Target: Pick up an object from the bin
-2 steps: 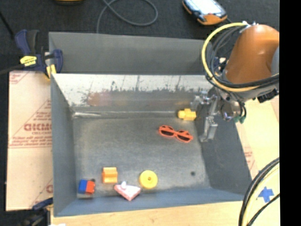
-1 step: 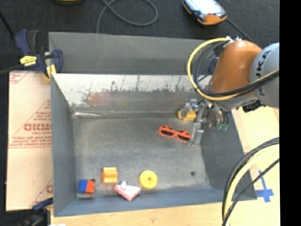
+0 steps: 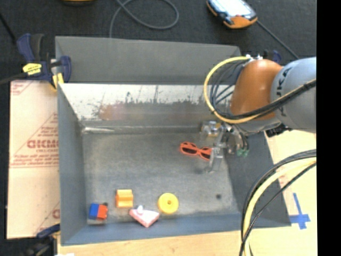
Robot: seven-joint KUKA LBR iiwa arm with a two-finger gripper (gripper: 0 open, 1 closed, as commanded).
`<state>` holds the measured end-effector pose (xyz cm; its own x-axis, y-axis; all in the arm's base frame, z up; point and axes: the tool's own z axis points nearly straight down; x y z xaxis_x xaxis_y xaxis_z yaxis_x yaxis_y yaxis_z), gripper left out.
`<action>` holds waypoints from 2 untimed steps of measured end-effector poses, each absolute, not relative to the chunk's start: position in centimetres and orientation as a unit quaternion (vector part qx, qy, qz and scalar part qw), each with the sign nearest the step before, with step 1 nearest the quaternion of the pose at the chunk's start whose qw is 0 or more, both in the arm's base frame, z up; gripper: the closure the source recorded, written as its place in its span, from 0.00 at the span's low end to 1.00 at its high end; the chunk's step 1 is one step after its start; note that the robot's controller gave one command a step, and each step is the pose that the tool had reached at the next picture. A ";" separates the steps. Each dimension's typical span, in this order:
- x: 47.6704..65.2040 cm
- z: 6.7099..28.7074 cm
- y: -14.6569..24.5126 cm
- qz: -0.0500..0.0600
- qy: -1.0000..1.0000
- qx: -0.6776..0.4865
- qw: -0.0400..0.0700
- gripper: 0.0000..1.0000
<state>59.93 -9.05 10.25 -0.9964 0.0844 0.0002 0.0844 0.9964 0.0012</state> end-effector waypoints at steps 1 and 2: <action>59.9 12.0 -8.4 0.000 -0.994 -0.109 -0.002 0.00; 60.2 7.4 -9.2 0.001 -0.995 -0.101 -0.003 0.00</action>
Offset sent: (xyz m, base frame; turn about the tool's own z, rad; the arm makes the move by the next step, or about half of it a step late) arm 0.0009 -0.0012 -0.0325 0.1158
